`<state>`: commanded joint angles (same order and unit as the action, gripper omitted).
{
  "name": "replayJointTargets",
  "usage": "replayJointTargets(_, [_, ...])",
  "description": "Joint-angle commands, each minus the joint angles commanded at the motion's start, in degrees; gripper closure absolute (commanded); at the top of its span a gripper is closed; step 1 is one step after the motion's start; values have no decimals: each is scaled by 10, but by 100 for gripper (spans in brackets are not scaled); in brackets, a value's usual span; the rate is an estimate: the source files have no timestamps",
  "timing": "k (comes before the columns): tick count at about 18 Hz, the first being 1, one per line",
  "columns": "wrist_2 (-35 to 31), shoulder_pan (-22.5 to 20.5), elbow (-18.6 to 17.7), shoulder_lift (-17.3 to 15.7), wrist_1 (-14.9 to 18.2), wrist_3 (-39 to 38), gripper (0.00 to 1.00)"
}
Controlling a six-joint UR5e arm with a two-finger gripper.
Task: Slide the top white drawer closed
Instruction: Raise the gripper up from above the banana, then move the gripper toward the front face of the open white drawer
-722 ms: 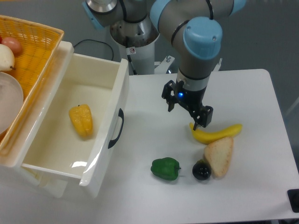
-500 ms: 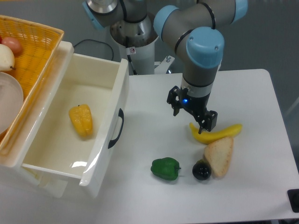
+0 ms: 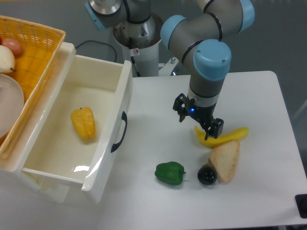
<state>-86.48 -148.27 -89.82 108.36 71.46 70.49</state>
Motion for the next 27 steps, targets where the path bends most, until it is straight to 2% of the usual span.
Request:
replayJointTargets(4, [0, -4, -1, 8, -24, 1, 0])
replayJointTargets(9, [-6, -15, -10, 9, -26, -2, 0])
replayJointTargets(11, [-7, -16, -7, 15, -42, -5, 0])
replayJointTargets(14, [-6, -15, 7, 29, -45, -60, 0])
replayJointTargets(18, [-4, -15, 8, 33, -47, -74, 0])
replayJointTargets(27, [15, 12, 12, 40, -56, -281, 0])
